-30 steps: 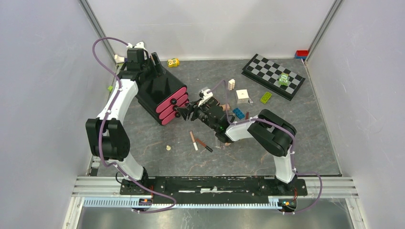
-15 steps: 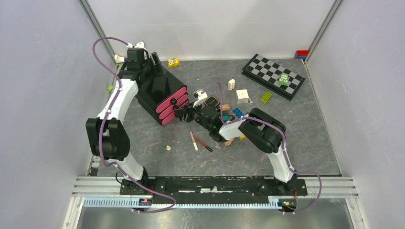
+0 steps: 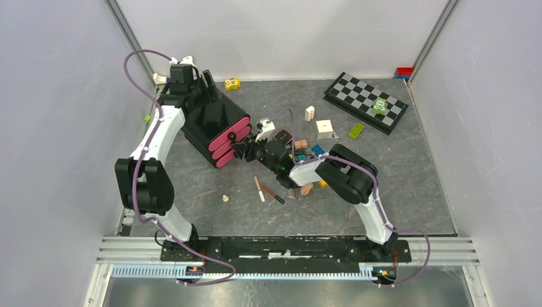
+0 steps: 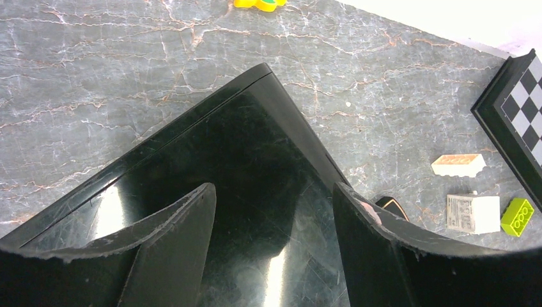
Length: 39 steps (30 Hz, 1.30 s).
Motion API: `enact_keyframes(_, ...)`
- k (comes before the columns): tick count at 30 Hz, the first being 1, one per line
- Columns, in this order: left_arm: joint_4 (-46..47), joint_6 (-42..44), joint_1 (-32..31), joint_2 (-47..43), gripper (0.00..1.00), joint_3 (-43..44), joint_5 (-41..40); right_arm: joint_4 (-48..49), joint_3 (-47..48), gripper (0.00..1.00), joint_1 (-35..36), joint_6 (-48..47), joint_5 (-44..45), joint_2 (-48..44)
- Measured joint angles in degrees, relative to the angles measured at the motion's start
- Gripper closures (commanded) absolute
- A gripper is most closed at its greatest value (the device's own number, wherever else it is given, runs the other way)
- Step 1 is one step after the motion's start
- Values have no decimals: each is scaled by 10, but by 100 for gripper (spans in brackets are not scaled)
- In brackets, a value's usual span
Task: Organize the makeup
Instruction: Open the drawer in the storage box.
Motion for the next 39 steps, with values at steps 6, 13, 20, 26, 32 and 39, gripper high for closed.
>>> enact_keyframes(6, 0, 0, 0, 1, 26, 1, 0, -1, 2, 74, 0, 5, -1, 1)
enact_keyframes(13, 0, 0, 0, 3, 26, 3, 0, 27, -26, 76, 0, 9, -1, -6)
enact_keyframes(20, 0, 0, 0, 6, 26, 6, 0, 59, -113, 77, 5, 8, 5, -57)
enact_keyframes(26, 0, 0, 0, 8, 26, 8, 1, 73, -170, 77, 14, 5, 10, -92)
enact_keyframes(32, 0, 0, 0, 8, 26, 8, 1, 77, -204, 77, 30, -2, 24, -110)
enact_keyframes(39, 0, 0, 0, 9, 26, 8, 2, 81, -221, 75, 35, -6, 37, -120)
